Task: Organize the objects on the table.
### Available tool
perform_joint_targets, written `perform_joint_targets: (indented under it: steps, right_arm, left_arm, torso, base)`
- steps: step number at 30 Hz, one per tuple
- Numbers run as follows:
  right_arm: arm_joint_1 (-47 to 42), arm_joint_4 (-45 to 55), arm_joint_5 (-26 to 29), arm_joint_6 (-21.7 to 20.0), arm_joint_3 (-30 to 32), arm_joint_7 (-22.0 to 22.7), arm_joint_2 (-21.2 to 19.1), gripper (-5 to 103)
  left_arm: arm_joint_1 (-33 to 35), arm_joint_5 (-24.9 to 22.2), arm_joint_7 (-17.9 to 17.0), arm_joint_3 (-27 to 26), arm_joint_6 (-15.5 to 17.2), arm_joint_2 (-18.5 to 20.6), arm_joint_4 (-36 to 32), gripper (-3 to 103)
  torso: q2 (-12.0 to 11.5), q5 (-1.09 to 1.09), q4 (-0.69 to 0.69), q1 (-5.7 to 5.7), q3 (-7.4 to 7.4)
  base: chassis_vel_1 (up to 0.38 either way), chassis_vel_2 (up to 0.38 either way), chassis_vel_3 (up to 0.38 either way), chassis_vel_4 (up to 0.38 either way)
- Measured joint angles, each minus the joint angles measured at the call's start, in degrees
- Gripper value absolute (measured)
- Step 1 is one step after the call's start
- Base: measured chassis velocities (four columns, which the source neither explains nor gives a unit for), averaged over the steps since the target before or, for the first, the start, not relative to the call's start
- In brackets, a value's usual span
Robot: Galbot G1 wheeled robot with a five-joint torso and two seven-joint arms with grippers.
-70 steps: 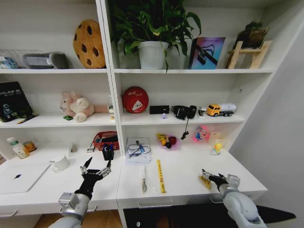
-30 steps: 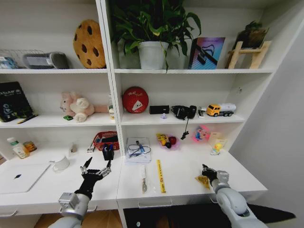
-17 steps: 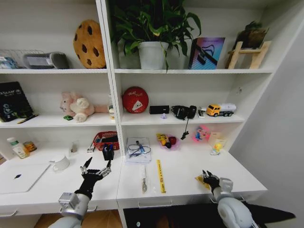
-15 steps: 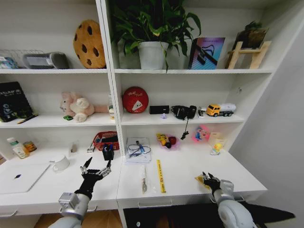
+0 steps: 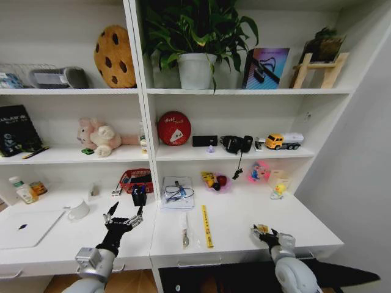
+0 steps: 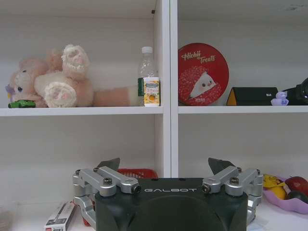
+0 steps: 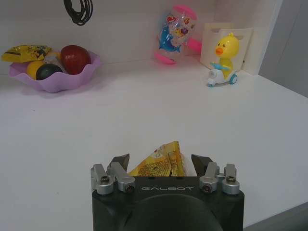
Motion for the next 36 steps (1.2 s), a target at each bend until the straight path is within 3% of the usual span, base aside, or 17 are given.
perform_joint_targets:
  steps: [5,7,10,11,17,18,19,20,21,25,30,32,36]
  right_arm:
    - [-0.1,-0.4,0.0,0.0,-0.1,0.3,0.1,52]
    - [0.0,-0.6,0.0,0.0,-0.1,0.3,0.1,52]
    - [0.2,-1.2,0.1,0.1,0.2,0.2,0.0,36]
    - [0.2,-1.2,0.1,0.1,0.2,0.2,0.0,36]
    - [1.0,-2.2,-0.1,1.4,0.4,-2.2,-0.9,9]
    - [1.0,-2.2,-0.1,1.4,0.4,-2.2,-0.9,9]
    - [1.1,-2.3,-0.3,2.5,0.5,-4.1,-1.2,9]
    - [1.4,-2.5,-1.1,4.2,0.9,-8.0,-1.9,2]
    - [1.4,-2.5,-1.1,4.2,0.9,-8.0,-1.9,2]
    - [4.2,-4.2,-4.7,10.3,1.2,-19.2,-5.5,0]
    - [8.7,-6.7,-4.9,13.7,-1.0,-25.2,-8.8,0]
    - [14.2,-11.0,-4.0,16.3,-4.1,-30.6,-10.4,0]
    - [20.0,-15.0,-2.5,17.6,-7.1,-32.9,-10.9,0]
  left_arm:
    - [0.0,0.0,0.0,0.0,0.0,0.0,0.0,100]
    - [0.0,0.0,0.0,0.0,0.0,0.0,0.0,100]
    - [0.0,0.0,0.0,0.0,0.0,0.0,0.0,100]
    - [0.0,0.0,0.0,0.0,0.0,0.0,0.0,100]
    - [0.0,0.0,0.0,0.0,0.0,0.0,0.0,100]
    - [0.0,0.0,0.0,0.0,0.0,0.0,0.0,100]
    - [0.0,0.0,0.0,0.0,0.0,0.0,0.0,100]
    - [0.0,0.0,0.0,0.0,0.0,0.0,0.0,100]
    - [0.0,0.0,0.0,0.0,0.0,0.0,0.0,100]
    - [0.0,0.0,0.0,0.0,0.0,0.0,0.0,100]
    - [0.0,0.0,0.0,0.0,0.0,0.0,0.0,100]
    - [0.0,0.0,0.0,0.0,0.0,0.0,0.0,100]
    - [0.0,0.0,0.0,0.0,0.0,0.0,0.0,100]
  torso:
    - [0.0,0.0,0.0,0.0,0.0]
    - [0.0,0.0,0.0,0.0,0.0]
    - [0.0,0.0,-0.01,0.0,0.0]
    - [0.0,0.0,-0.01,0.0,0.0]
    - [0.0,0.0,0.0,0.0,0.0]
    - [0.0,0.0,0.0,0.0,0.0]
    - [0.0,0.01,0.0,0.0,0.0]
    - [0.0,0.0,-0.01,0.0,0.01]
    - [0.0,0.0,-0.01,0.0,0.01]
    - [0.0,0.0,0.0,0.0,0.01]
    - [0.0,0.0,-0.01,0.0,0.0]
    - [0.0,0.01,0.0,0.0,0.01]
    - [0.0,0.0,0.0,0.0,0.01]
  base:
    - [0.0,0.0,0.0,0.0]
    - [0.0,0.0,0.0,0.0]
    - [0.0,0.0,0.0,0.0]
    - [0.0,0.0,0.0,0.0]
    - [0.0,0.0,0.0,0.0]
    - [0.0,0.0,0.0,0.0]
    - [0.0,0.0,0.0,0.0]
    - [0.0,0.0,0.0,0.0]
    - [0.0,0.0,0.0,0.0]
    - [0.0,0.0,0.0,0.0]
    - [0.0,0.0,0.0,0.0]
    - [0.0,0.0,0.0,0.0]
    - [0.0,0.0,0.0,0.0]
